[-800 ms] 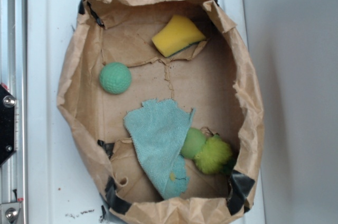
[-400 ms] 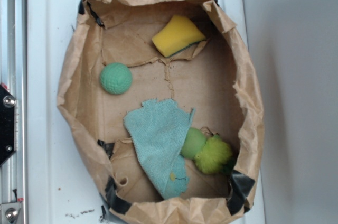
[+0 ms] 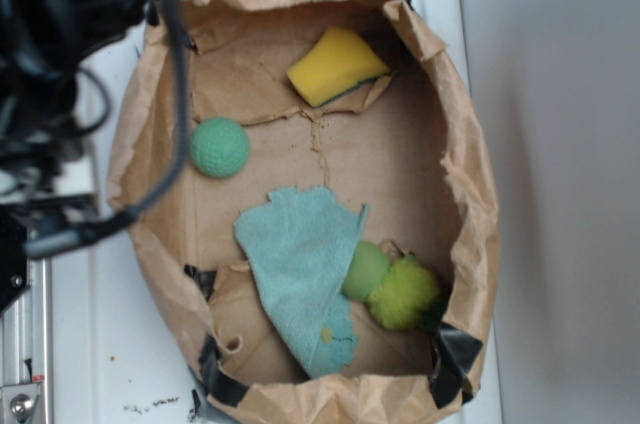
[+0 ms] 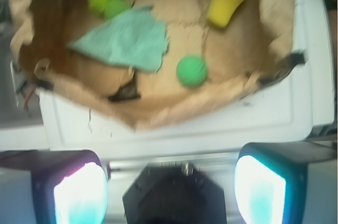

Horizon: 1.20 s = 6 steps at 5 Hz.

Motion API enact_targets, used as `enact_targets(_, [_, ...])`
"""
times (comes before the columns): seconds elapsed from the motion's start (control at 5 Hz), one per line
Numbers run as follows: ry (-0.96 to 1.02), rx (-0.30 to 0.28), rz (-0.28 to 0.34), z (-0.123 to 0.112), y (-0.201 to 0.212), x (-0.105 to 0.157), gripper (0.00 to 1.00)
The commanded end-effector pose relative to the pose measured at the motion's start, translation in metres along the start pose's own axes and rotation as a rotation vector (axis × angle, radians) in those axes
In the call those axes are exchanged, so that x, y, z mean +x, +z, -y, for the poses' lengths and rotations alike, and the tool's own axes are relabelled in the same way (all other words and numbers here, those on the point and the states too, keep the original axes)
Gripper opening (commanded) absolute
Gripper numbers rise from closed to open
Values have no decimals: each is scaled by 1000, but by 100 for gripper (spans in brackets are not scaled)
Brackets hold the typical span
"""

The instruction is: Grab the green sponge.

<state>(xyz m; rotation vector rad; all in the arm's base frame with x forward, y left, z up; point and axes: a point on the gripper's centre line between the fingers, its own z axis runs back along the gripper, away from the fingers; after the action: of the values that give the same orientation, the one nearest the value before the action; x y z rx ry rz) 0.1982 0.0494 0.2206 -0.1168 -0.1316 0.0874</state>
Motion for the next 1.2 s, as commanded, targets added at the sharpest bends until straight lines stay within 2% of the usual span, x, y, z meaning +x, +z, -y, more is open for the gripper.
enact_targets(0.0, [39, 22, 95, -15, -23, 48, 100])
enact_targets(0.4, [-11, 74, 120, 18, -76, 64, 100])
enact_targets(0.6, [-3, 94, 140, 21, -96, 76, 100])
enact_targets(0.8, [34, 119, 142, 14, -108, 92, 100])
enact_targets(1.0, [87, 138, 129, -3, -115, 107, 100])
